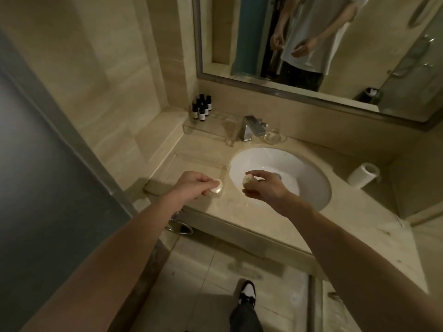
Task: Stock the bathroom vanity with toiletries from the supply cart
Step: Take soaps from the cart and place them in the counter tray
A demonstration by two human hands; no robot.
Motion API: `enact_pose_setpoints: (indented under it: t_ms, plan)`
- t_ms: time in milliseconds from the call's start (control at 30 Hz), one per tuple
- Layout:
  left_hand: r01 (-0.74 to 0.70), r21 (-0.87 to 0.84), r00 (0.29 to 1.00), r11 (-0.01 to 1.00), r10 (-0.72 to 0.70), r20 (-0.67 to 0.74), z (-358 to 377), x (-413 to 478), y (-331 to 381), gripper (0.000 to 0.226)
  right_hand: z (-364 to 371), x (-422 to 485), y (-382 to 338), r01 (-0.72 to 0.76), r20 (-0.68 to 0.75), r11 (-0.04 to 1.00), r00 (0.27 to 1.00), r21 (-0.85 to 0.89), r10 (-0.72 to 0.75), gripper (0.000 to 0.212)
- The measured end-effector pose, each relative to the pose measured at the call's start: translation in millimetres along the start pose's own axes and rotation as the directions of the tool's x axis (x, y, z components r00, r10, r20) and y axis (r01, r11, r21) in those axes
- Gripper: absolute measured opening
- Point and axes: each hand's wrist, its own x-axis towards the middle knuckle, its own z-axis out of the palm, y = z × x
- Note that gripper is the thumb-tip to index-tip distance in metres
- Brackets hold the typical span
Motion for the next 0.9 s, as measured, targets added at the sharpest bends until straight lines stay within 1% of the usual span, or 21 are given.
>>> enact_pose_setpoints:
  t_ms: [133, 233, 367, 533, 633, 733, 900]
  plan:
    - [0.035, 0.021, 0.999, 0.999, -0.036, 0.014, 23.2, 49.5, 20.0, 0.024, -37.8, 55.7, -13.9, -0.019, 0.039, 1.000, 0.999, 0.004, 0.019, 0.045]
    - [0.038, 0.014, 0.999, 0.999, -0.039, 0.015, 37.0, 85.2, 36.6, 0.027, -65.2, 93.9, -31.0, -0.013, 0.040, 1.000, 0.999, 0.010, 0.013, 0.049]
    - [0.037, -0.028, 0.999, 0.999, -0.037, 0.006, 49.5, 123.5, 52.7, 0.027, -91.8, 127.0, -54.0, 0.036, 0.021, 0.999, 0.999, -0.001, -0.036, 0.042]
    - [0.066, -0.132, 0.998, 0.989, -0.066, 0.005, 53.4, 161.4, 62.8, 0.029, -106.0, 152.3, -66.3, 0.021, -0.016, 0.992, 1.000, -0.125, -0.023, 0.040]
    - [0.098, -0.178, 0.994, 0.979, -0.086, 0.073, 45.2, 179.7, 62.2, 0.028, -104.7, 167.3, -66.9, 0.005, -0.056, 0.983, 0.998, -0.182, -0.015, 0.042]
    - [0.128, -0.190, 0.985, 0.973, -0.103, 0.136, 32.2, 194.7, 55.4, 0.029, -91.9, 180.0, -65.6, -0.009, -0.084, 0.975, 0.996, -0.222, -0.010, 0.043]
    - [0.175, -0.236, 0.959, 0.956, -0.111, 0.259, -0.3, 217.4, 39.2, 0.025, -50.9, 192.5, -59.9, -0.046, -0.157, 0.973, 0.988, -0.226, 0.010, 0.041]
